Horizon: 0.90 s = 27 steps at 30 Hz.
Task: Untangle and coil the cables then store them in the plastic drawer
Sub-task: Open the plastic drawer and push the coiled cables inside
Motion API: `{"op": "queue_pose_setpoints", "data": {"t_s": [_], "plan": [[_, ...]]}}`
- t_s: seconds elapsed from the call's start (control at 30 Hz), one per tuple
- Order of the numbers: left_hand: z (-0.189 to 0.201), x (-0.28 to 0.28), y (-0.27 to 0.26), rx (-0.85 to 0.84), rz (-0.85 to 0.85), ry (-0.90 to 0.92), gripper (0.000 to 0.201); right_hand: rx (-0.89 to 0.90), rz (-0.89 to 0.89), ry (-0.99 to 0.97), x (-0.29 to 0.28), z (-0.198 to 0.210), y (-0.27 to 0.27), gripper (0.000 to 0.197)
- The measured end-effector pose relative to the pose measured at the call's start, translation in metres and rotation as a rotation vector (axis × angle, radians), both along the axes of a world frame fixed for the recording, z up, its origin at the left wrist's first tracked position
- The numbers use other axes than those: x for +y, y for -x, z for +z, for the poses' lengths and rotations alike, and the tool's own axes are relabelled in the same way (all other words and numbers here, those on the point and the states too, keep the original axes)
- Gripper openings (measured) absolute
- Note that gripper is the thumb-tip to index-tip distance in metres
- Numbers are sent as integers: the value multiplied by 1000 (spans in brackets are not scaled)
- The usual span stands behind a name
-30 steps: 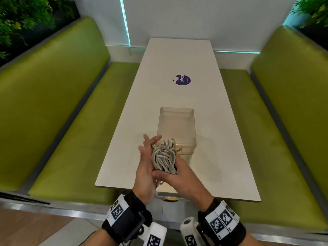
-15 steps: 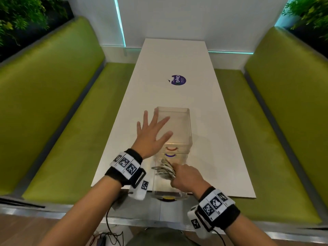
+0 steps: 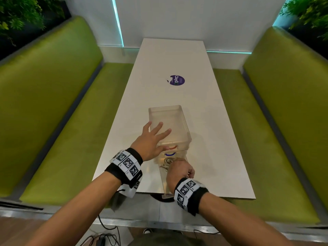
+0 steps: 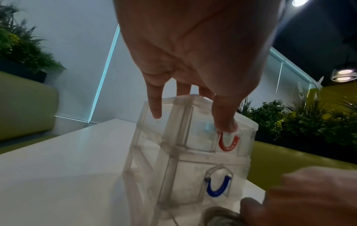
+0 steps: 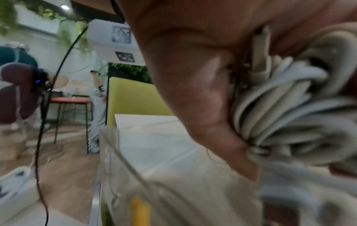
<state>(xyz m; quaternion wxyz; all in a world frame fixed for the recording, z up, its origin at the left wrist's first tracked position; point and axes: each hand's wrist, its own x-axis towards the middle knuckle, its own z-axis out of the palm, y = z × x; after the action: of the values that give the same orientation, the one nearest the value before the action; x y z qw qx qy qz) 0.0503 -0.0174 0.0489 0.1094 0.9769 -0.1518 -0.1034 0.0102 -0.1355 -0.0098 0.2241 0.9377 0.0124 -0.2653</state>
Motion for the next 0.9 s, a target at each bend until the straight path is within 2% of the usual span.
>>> {"op": "queue_pose_setpoints", "data": {"t_s": [0.1, 0.23, 0.3, 0.4, 0.57, 0.7, 0.77, 0.9], "plan": [[2, -1, 0, -19, 14, -16, 67, -23, -104, -172, 4, -14, -4, 43], [6, 3, -7, -10, 30, -42, 66, -191, -302, -487, 0, -29, 4, 93], [6, 3, -8, -9, 27, -46, 66, -228, -280, -583, -6, -30, 7, 100], [5, 2, -7, -19, 31, -46, 66, -254, -123, -654, -18, -29, 10, 97], [5, 2, -7, -25, 32, -54, 65, -152, 19, -806, -37, -29, 23, 88], [4, 3, -7, -22, 38, -24, 66, -322, 41, -783, -37, -32, 36, 71], [4, 3, -7, -18, 40, -19, 66, -316, 57, -755, -34, -36, 33, 62], [4, 3, -8, -9, 44, -11, 66, -458, 110, -894, -35, -36, 29, 53]]}}
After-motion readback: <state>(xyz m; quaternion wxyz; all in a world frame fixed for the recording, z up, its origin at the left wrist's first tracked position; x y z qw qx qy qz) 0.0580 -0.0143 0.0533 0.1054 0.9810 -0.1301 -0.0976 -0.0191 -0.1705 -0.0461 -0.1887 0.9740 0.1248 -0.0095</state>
